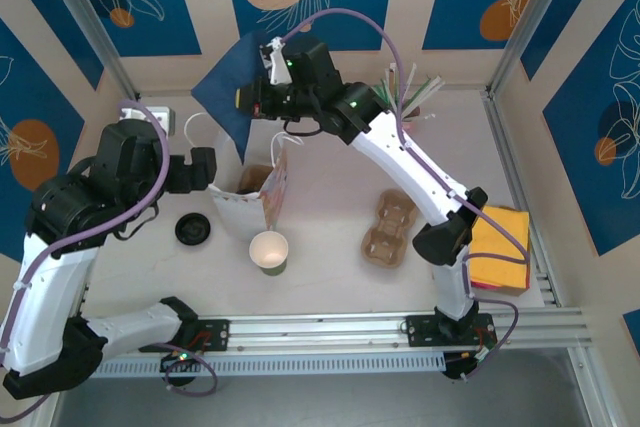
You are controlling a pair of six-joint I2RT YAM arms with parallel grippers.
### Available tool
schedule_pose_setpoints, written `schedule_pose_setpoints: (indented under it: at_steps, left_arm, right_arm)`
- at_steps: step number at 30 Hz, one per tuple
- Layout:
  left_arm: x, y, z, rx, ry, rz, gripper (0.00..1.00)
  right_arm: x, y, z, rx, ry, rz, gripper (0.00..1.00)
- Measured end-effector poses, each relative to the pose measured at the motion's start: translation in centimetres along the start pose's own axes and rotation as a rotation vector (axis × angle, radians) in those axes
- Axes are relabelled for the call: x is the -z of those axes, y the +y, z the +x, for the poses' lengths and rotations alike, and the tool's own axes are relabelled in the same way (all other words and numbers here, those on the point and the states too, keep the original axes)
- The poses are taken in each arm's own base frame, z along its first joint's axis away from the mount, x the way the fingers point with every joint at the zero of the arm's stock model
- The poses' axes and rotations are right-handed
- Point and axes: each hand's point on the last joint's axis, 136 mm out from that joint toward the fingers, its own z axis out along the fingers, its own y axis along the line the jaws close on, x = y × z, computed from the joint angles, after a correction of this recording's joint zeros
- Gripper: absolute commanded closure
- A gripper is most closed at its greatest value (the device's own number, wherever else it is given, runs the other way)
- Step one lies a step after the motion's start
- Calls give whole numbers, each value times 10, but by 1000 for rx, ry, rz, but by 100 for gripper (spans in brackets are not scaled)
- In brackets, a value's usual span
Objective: Pack the takeout coffee
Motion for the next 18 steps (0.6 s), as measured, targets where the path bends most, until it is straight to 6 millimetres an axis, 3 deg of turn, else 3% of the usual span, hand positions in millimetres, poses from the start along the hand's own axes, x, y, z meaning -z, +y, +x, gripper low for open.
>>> schedule_pose_setpoints:
  at_steps: [4,12,18]
  left_arm:
    - [0,1,1,-1,0,-3,0]
    - [0,1,1,-1,2,-4,0]
    - [-1,1,2,-2,3,-4,0]
  right_arm:
    - [-10,-11,15,-38,45,15,100]
    - [-32,-52,50,-104,137,95,100]
    - [-34,-54,54,-91,152,89,100]
